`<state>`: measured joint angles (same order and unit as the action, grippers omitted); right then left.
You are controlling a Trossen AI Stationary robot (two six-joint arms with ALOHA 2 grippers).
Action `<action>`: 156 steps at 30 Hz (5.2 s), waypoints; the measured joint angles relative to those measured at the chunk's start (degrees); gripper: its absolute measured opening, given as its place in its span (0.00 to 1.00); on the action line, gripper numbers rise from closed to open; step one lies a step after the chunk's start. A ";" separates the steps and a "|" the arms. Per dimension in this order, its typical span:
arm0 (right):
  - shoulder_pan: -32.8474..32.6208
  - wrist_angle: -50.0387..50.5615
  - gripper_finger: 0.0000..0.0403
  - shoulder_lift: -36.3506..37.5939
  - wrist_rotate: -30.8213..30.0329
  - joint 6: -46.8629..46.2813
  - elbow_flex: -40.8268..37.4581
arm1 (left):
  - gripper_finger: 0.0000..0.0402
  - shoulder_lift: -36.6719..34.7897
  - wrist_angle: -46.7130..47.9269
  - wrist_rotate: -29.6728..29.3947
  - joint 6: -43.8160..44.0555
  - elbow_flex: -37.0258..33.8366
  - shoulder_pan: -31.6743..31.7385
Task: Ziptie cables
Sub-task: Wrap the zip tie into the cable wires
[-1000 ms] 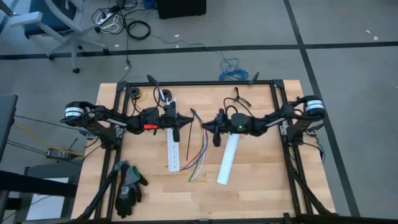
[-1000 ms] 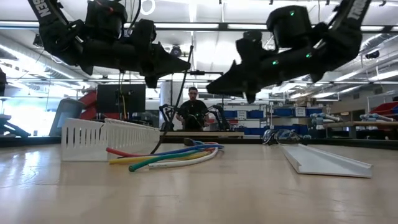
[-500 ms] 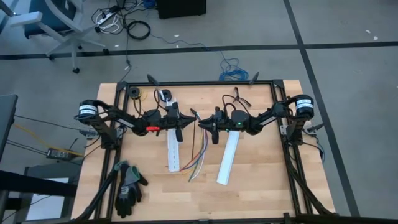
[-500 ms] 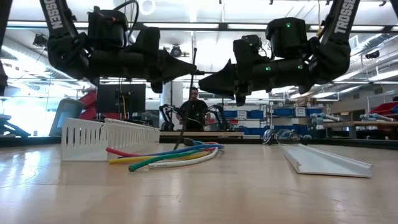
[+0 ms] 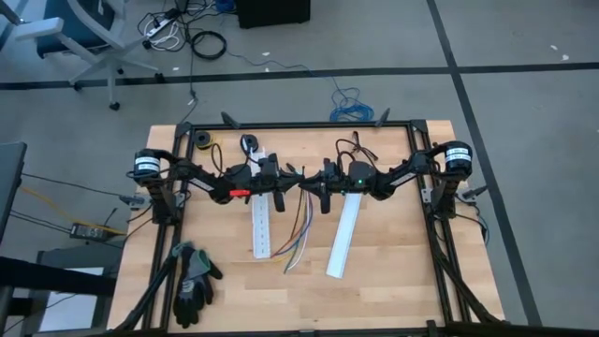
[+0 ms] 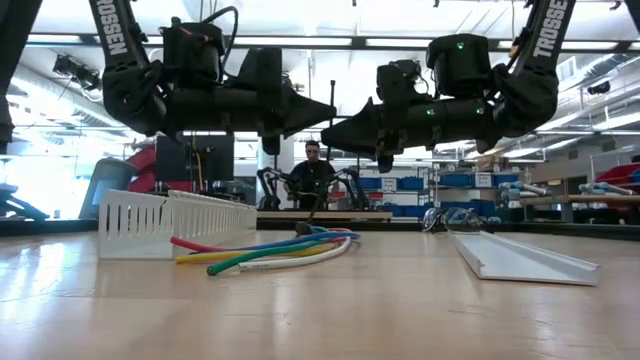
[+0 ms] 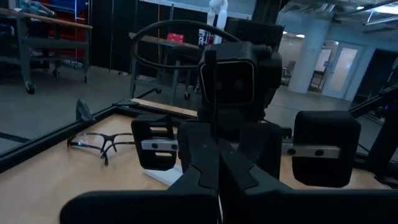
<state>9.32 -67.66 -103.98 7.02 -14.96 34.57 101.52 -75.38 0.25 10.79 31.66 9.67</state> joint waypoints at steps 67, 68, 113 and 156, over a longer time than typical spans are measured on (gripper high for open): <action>-1.09 3.13 0.00 0.02 4.82 1.65 -0.04 | 0.09 -0.01 -1.00 6.84 9.36 -0.04 4.24; -1.09 3.14 0.00 0.02 4.82 1.67 -0.04 | 0.09 -0.01 -1.01 7.21 9.40 -0.04 4.24; -1.11 3.54 0.00 0.02 6.13 1.64 -0.04 | 0.31 0.12 6.35 11.42 11.96 3.32 4.26; -1.11 4.72 0.00 0.02 6.11 1.64 -0.04 | 0.30 0.12 6.83 12.00 14.52 3.45 5.70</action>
<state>8.21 -62.94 -103.96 13.13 -13.32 34.52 101.65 -68.55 12.25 25.31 35.11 15.38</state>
